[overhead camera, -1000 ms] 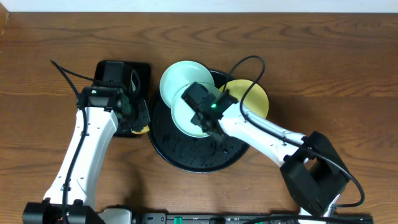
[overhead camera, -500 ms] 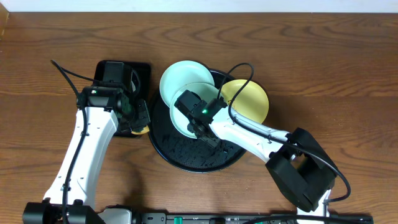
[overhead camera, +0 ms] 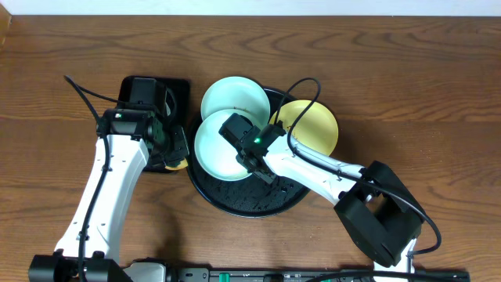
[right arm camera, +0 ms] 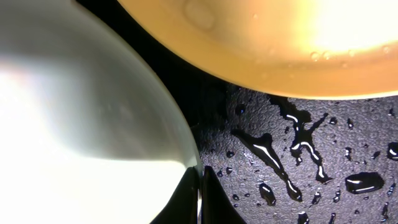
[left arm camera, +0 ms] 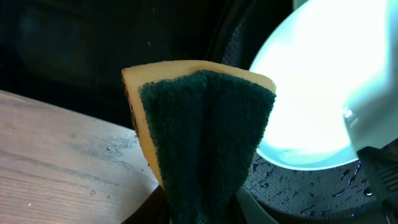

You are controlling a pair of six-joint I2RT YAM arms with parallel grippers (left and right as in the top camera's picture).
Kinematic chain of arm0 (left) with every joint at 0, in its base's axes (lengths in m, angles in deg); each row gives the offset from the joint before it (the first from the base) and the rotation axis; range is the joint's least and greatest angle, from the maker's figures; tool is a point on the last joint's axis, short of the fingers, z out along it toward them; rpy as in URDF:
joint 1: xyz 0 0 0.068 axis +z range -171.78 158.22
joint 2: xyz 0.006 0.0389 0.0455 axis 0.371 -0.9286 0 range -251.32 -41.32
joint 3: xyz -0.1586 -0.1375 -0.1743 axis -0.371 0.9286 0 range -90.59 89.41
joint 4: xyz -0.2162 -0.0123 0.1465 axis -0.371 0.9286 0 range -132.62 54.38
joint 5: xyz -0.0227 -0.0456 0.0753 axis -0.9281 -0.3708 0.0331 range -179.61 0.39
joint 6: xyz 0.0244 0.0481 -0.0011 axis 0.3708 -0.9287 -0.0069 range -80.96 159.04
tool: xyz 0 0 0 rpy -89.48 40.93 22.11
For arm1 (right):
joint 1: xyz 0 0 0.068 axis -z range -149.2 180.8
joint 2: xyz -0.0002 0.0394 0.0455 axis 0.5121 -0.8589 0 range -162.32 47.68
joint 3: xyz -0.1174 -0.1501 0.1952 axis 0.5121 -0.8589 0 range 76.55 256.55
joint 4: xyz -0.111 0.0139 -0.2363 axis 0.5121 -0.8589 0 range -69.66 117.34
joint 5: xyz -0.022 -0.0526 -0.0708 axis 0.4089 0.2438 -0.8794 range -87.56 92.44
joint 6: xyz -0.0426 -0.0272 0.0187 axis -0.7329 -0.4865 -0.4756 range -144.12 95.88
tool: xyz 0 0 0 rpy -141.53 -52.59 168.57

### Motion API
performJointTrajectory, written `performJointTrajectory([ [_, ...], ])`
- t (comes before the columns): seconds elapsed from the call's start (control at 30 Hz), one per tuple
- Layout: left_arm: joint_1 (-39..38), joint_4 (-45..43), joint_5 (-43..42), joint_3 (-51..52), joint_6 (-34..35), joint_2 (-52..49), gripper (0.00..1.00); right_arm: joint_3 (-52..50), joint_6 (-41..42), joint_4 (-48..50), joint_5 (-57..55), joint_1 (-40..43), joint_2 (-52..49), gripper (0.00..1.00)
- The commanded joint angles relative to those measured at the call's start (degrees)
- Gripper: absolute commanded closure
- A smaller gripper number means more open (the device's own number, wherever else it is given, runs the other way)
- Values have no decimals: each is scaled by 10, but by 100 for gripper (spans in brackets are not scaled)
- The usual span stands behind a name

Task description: Clean dirty plates on tray and stack at the side

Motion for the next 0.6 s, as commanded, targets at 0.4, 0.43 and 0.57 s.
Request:
performJointTrajectory([
  [0.4,3,7,7,-8,-10,0,76,-1,-87,4,-39,0,-3,63],
  [0.43,3,7,7,-8,-10,0,76,-1,-87,5,-37,0,-4,55],
  [0.57,3,7,7,-8,-10,0,76,-1,-86,14,-21,1,-14,49],
])
